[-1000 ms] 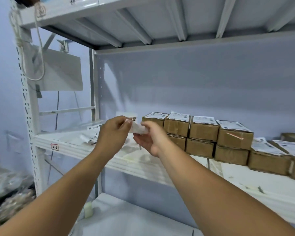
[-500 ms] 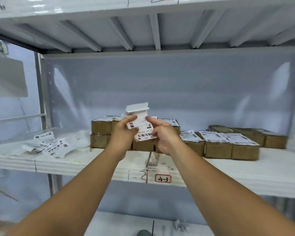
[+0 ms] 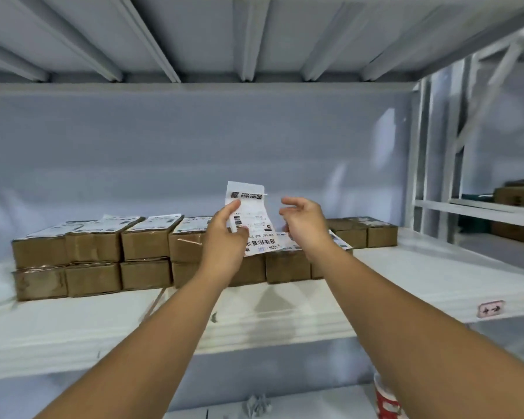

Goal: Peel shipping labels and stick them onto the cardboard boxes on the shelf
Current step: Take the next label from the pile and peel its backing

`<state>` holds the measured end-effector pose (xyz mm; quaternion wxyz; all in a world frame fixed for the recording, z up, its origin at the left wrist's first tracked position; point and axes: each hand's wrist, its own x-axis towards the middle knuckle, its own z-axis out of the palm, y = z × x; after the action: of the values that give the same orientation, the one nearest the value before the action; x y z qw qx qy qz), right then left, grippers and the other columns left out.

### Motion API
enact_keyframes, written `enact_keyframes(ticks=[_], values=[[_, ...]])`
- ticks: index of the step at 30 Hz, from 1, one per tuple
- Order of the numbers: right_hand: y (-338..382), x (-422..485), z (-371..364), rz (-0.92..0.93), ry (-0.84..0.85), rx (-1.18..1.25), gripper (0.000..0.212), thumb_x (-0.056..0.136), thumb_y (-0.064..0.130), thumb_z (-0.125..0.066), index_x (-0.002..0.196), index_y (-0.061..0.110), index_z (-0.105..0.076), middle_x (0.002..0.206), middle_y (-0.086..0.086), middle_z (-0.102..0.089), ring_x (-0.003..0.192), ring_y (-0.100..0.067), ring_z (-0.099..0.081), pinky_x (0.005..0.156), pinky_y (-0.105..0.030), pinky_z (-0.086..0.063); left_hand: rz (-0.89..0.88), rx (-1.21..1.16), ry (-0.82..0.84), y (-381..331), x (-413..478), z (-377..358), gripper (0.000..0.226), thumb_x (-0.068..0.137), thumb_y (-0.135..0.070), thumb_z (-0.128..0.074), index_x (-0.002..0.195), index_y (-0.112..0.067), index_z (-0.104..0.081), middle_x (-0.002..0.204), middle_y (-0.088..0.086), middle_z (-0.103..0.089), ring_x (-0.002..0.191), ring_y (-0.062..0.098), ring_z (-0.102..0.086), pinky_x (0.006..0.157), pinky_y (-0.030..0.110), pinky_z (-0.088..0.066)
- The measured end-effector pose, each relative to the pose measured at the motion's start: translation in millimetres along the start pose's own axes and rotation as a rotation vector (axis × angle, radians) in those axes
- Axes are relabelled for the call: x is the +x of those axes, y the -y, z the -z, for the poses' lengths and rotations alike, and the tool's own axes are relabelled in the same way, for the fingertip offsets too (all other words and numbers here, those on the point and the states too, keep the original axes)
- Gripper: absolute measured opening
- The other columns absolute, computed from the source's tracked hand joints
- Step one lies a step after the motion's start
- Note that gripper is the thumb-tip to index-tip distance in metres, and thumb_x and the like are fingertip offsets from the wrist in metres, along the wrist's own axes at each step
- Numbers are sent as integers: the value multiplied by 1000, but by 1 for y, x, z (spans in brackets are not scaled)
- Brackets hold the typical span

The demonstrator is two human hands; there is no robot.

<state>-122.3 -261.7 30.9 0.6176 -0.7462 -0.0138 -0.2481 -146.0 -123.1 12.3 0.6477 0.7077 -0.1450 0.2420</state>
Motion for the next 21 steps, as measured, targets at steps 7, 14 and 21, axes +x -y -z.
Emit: enact_keyframes(ticks=[7,14,21], values=[[-28,62,43,87,-48,-683,26,85,21,-60,109,14,-66,111,-6,-66,101,-26,-60,85,-28,-50,-252,140,92,10,31,-43,60,89,0,-55,139,-30,-40,128,-16,-40,104,4,-53,77,18,-52],[-45,118,33,-82,71,-982,24,83,29,-62,89,9,-50,101,-13,-58,99,-32,-57,75,-30,-46,-324,388,183,50,50,-57,69,91,-1,-53,147,-26,-24,147,-6,-27,124,8,-39,81,3,-31],[-61,149,23,-224,152,-1045,57,82,57,-60,116,11,-55,112,-7,-58,101,-25,-56,89,-32,-47,-263,237,125,54,58,-50,65,91,0,-54,144,-30,-32,144,-12,-31,125,4,-40,86,9,-43]])
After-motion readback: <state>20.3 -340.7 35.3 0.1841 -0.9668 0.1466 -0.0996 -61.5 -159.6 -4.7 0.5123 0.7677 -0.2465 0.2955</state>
